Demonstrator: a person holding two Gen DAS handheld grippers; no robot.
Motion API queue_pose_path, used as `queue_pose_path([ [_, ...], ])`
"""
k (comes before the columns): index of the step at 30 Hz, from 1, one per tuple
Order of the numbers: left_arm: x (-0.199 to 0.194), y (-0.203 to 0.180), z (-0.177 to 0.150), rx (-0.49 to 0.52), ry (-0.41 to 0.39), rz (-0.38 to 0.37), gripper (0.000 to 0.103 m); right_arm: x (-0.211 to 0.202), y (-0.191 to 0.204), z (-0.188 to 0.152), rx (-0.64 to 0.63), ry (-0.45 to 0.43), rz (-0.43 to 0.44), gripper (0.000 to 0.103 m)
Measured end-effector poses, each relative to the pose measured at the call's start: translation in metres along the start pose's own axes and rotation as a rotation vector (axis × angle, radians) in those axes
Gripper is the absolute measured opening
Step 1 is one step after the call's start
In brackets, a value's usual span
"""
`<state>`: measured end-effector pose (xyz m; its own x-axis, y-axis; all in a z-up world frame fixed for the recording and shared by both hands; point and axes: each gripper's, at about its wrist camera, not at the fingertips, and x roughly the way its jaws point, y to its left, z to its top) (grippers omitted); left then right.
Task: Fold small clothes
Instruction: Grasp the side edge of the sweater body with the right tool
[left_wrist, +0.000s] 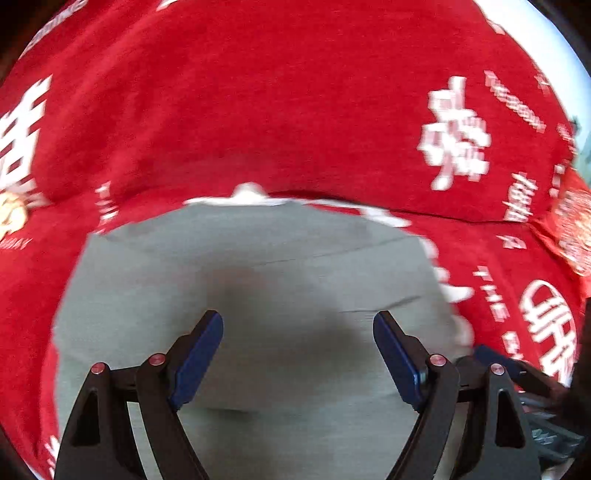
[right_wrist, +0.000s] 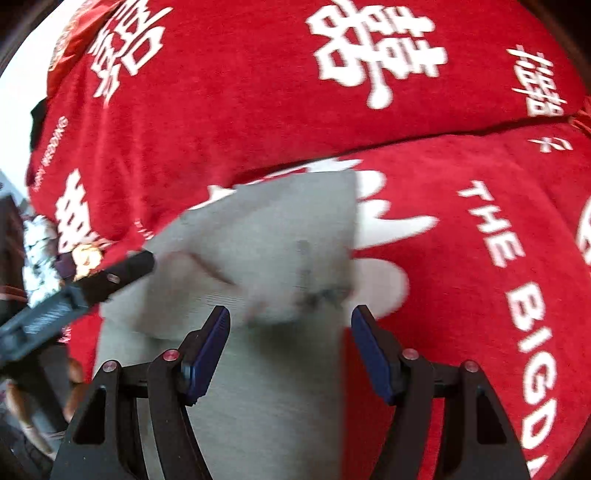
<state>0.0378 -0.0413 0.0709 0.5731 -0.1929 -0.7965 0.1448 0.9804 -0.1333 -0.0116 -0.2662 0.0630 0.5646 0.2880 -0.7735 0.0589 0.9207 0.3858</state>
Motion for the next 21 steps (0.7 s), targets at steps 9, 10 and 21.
queue_pose_path([
  [9,0.029,0.052,-0.017,-0.085,0.082,0.054,0.085,0.028,0.016,0.004,0.046,0.062,0.061,0.036],
  [10,0.032,0.053,-0.018,-0.088,0.090,0.053,0.085,0.028,0.017,0.005,0.040,0.059,0.064,0.035],
  [21,0.043,0.044,-0.028,-0.010,0.099,0.095,0.085,0.054,-0.006,0.020,0.177,0.082,0.143,0.046],
])
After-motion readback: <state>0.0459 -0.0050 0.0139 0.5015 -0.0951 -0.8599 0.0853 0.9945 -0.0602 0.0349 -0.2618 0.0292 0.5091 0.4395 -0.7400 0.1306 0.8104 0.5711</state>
